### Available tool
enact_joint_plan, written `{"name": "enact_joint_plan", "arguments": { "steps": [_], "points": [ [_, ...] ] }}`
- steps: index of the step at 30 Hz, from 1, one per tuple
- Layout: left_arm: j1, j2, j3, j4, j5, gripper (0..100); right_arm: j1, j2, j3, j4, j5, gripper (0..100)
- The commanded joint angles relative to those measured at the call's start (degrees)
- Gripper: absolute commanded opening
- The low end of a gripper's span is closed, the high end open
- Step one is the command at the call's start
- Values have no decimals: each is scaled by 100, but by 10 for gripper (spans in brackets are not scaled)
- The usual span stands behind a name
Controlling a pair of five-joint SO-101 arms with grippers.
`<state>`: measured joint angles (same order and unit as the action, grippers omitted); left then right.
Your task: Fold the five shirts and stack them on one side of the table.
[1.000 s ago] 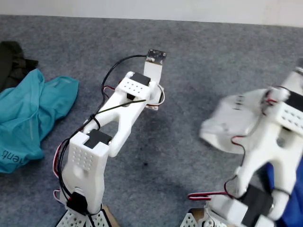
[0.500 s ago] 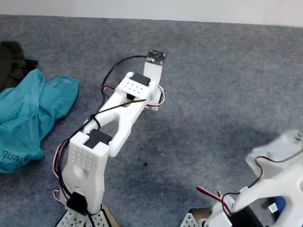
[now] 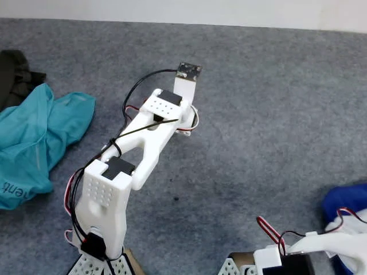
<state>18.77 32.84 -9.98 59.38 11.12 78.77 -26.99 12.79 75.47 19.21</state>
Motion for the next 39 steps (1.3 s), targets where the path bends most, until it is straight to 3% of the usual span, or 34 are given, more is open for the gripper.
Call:
{"name": "enact_joint_plan", "arguments": {
  "steps": [1, 6, 12, 14, 22, 27, 31, 39],
  "points": [
    [-22, -374, -31, -62, 26, 10, 189, -303, 444, -541, 475, 6],
    [-22, -374, -22, -62, 26, 10, 154, -277, 1297, -1156, 782, 18],
    [-22, -374, -22, -62, 26, 10, 198, -312, 1446, -1235, 738, 296],
    [-22, -374, -22, -62, 26, 11, 163, -312, 1349, -1218, 738, 342],
    [-22, -374, -22, -62, 26, 12, 127, -312, 180, -673, 316, 326],
    [-22, -374, -22, -62, 26, 12, -180, -242, 66, -365, 255, 181],
    [-22, -374, -22, -62, 26, 12, -277, -259, 523, -629, 264, 57],
    [-31, -382, -40, -62, 26, 12, -444, -251, 1613, -1429, 264, 6]
  ]
}}
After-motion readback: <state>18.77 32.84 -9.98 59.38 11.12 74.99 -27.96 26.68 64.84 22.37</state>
